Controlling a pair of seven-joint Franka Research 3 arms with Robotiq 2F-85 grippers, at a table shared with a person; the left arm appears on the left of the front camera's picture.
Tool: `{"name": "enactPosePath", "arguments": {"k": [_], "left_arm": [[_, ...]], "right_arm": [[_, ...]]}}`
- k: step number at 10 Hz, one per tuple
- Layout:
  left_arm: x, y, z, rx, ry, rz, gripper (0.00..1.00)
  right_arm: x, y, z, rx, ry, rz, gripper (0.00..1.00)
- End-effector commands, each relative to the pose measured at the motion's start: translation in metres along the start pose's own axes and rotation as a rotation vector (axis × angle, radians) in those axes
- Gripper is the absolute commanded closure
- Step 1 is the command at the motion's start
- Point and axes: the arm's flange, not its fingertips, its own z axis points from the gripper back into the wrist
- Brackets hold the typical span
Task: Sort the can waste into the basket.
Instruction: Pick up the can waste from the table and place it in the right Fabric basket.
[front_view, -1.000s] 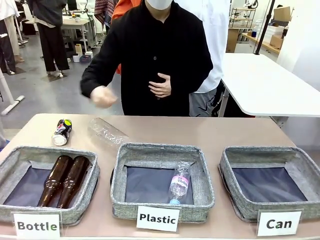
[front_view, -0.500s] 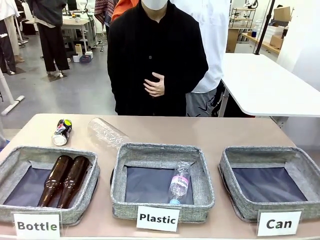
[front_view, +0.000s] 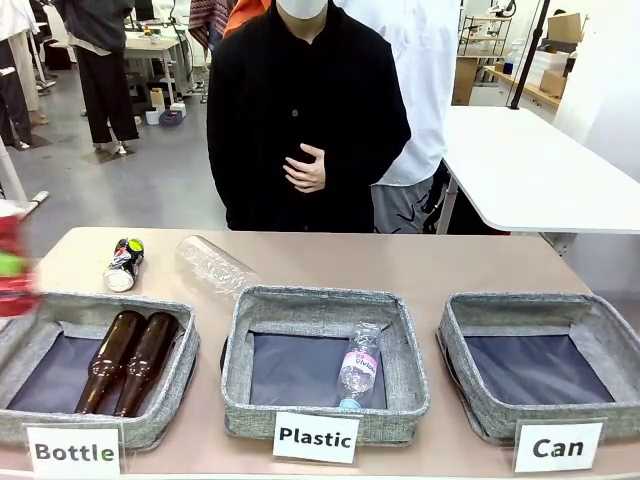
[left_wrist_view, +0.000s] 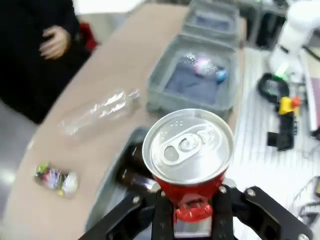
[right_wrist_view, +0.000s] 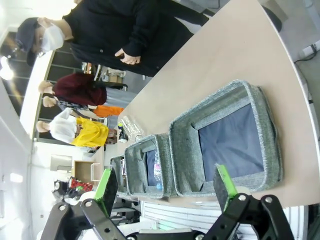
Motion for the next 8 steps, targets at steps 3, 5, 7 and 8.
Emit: {"name": "enactPosePath", "arguments": {"k": [3,5,7,8], "left_arm": [[0.129,0.012,-0.223,-0.120,0.027,-0.092,0.74],[0.190,-0.017,-0.341,0.012,0.025,-0.111,0.74],[0.232,-0.018,-0.435,0.005,0.108,-0.121,0.74],[0.250,-0.008,-0.456,-0.028,0.091,-0.068,0.74]], "right_arm": [[0.002,0.000,0.001,0.026,-0.011,0.024,0.00],[0.002,0.000,0.001,0.026,-0.011,0.024,0.00],[0.002,0.000,0.001,0.026,-0.011,0.024,0.00],[0.002,0.000,0.001,0.026,-0.011,0.024,0.00]]}}
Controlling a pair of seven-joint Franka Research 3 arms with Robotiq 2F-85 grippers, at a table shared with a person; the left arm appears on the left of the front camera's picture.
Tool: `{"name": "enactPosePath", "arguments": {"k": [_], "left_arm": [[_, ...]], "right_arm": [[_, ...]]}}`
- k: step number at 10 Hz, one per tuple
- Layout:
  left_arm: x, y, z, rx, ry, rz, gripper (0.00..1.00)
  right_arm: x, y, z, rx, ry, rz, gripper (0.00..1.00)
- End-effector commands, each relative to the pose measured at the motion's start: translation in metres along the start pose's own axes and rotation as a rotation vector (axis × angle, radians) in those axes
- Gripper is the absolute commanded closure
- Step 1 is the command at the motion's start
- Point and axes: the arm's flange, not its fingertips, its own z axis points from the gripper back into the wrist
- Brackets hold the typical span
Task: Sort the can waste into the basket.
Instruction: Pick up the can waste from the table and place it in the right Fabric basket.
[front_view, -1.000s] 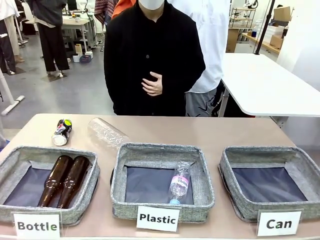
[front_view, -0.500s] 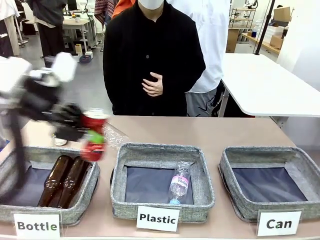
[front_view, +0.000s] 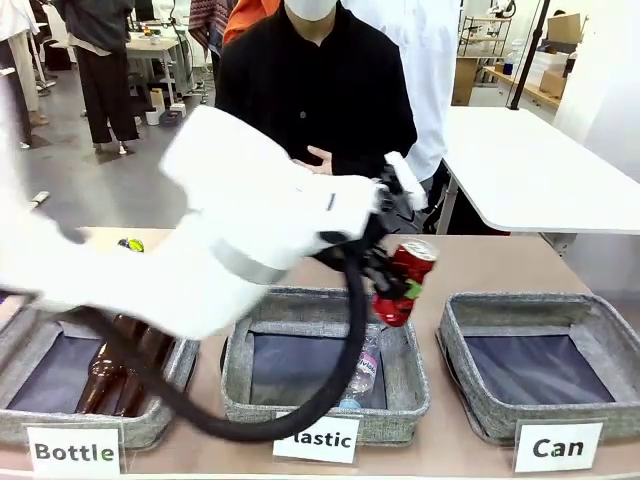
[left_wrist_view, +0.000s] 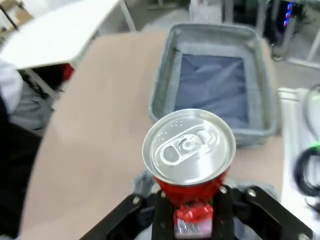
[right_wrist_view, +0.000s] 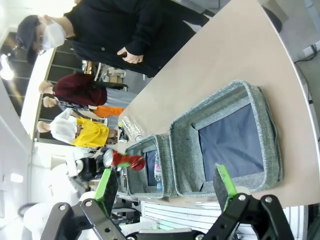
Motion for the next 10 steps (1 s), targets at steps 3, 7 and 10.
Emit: {"name": "enactPosePath", "arguments": {"k": [3,7,10], "left_arm": [[-0.010,-0.013,0.039,0.000,-0.022,-0.018,0.74],[0.022,-0.021,0.020,-0.064,-0.177,-0.119,0.74],[0.123,-0.035,-0.032,-0.270,-0.114,-0.275,0.74]], "right_arm": [[0.002,-0.001,0.001,0.024,-0.010,0.024,0.00],[0.000,0.000,0.000,0.000,0.000,-0.001,0.00],[-0.013,-0.011,0.056,-0.181,0.253,-0.012,0.00]]}}
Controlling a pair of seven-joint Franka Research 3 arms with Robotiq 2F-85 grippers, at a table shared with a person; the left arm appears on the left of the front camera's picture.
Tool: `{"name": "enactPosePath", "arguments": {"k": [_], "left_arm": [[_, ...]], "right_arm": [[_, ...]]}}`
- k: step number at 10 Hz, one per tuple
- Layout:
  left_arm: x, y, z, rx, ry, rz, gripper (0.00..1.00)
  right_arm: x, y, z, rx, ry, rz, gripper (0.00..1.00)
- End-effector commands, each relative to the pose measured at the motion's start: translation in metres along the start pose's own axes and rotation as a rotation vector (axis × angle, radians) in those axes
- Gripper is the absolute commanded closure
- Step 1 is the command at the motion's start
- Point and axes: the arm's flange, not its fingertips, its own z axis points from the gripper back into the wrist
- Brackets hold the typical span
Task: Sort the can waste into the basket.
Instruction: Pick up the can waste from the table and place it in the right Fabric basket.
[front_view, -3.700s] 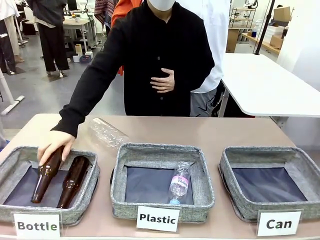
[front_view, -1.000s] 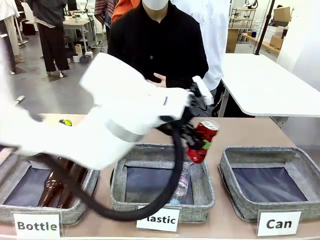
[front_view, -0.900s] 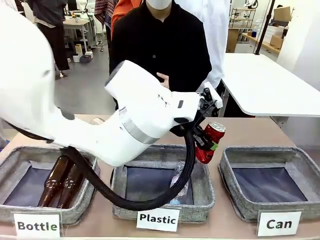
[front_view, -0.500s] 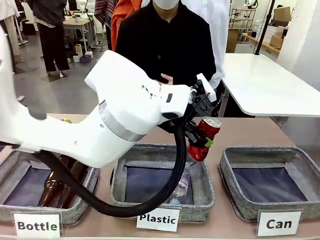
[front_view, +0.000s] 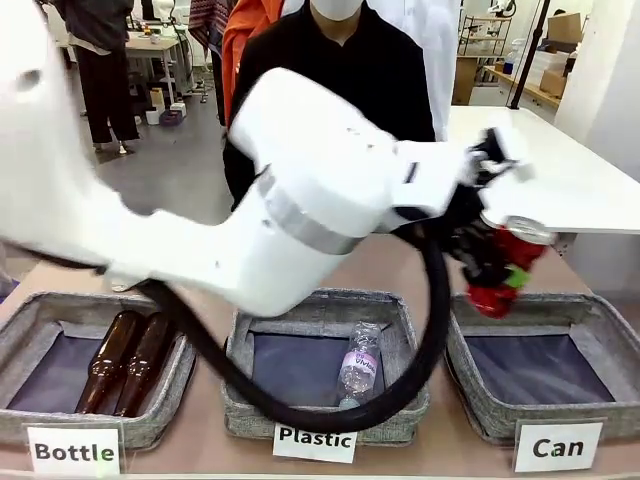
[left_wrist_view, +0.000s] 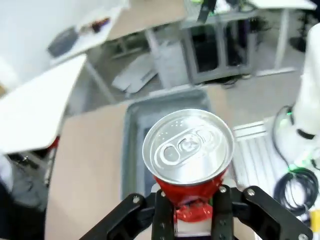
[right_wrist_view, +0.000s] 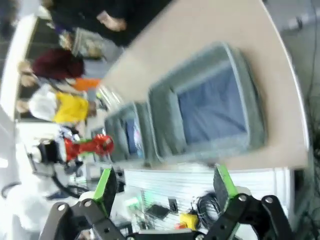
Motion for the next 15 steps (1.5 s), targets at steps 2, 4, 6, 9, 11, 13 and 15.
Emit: {"name": "enactPosePath", "arguments": {"k": [2,4,6,9,11,13,15], "left_arm": [[0.033,0.066,-0.083,-0.183,0.164,-0.004,0.74],[0.032,0.082,-0.128,-0.203,0.234,0.018,0.74],[0.030,0.086,-0.142,-0.118,0.296,0.030,0.74],[0.028,0.086,-0.143,-0.122,0.283,0.034,0.74],[0.027,0.085,-0.143,-0.116,0.278,0.016,0.18],[0.028,0.082,-0.143,-0.124,0.283,0.010,0.00],[0.027,0.077,-0.142,-0.114,0.275,0.003,0.00]], "right_arm": [[-0.017,-0.030,0.080,0.004,-0.022,-0.014,0.00],[-0.019,-0.050,0.096,0.070,-0.117,-0.034,0.00],[-0.025,-0.029,0.078,-0.013,-0.034,-0.049,0.00],[-0.025,-0.029,0.078,-0.013,-0.034,-0.049,0.00],[-0.025,-0.029,0.078,-0.013,-0.034,-0.049,0.00],[-0.025,-0.029,0.078,-0.013,-0.034,-0.049,0.00],[-0.025,-0.029,0.078,-0.013,-0.034,-0.049,0.00]]}}
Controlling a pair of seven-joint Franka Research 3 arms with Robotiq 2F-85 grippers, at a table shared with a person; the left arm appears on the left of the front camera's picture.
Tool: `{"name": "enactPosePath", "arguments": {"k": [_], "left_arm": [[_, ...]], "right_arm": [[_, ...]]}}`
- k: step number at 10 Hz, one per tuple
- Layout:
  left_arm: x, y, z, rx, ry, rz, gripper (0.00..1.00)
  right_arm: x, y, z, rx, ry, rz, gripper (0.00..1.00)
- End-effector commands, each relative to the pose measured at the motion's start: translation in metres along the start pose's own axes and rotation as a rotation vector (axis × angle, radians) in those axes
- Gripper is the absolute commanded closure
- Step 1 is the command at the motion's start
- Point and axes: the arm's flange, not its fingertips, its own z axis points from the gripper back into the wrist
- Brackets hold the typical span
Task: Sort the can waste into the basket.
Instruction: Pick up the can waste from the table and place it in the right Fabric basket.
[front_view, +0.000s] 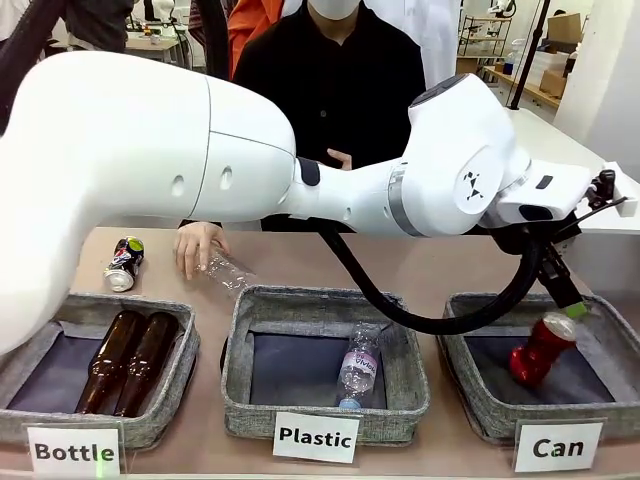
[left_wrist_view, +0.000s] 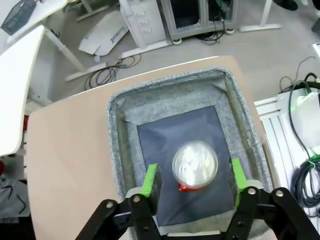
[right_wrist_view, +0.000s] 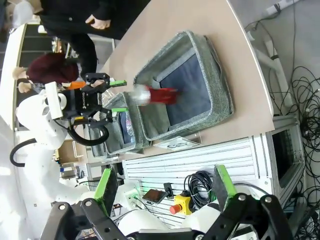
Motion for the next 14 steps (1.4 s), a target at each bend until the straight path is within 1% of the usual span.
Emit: {"name": "enactPosePath", "arguments": {"k": [1,5,6,7,8,9,10,11,12,13,14], "left_arm": [[0.003,-0.002,0.004,0.013,0.004,-0.016,0.00],[0.000,-0.008,0.011,0.017,-0.014,0.001,0.00],[0.000,-0.011,0.015,0.011,-0.032,0.000,0.00],[-0.001,-0.024,0.029,-0.013,-0.049,0.000,0.00],[-0.006,-0.041,0.048,-0.029,-0.035,0.009,0.00],[-0.013,-0.061,0.071,-0.014,-0.008,0.034,0.00],[-0.020,-0.081,0.090,-0.032,-0.049,0.033,0.00],[-0.024,-0.090,0.099,-0.038,-0.163,-0.058,0.00],[-0.027,-0.085,0.095,0.017,-0.148,-0.059,0.00],[-0.025,-0.086,0.101,0.045,-0.152,-0.067,0.00],[-0.019,-0.076,0.092,0.035,-0.162,-0.101,0.00]], "right_arm": [[-0.009,-0.002,0.003,0.003,-0.006,0.004,0.00],[-0.009,-0.002,0.003,0.003,-0.006,0.004,0.00],[-0.009,-0.002,0.003,0.003,-0.006,0.004,0.00],[-0.009,-0.002,0.003,0.003,-0.006,0.004,0.00],[0.000,0.000,0.000,0.000,0.000,0.000,0.00],[0.004,0.013,-0.023,-0.025,0.005,0.023,0.00],[0.008,0.029,-0.047,0.037,0.030,0.039,0.00],[0.010,0.043,-0.071,0.048,0.058,0.053,0.00],[0.007,0.051,-0.084,0.029,0.105,0.077,0.00],[0.004,0.051,-0.083,0.009,0.095,0.094,0.00],[0.004,0.044,-0.074,0.036,0.110,0.088,0.00]]}}
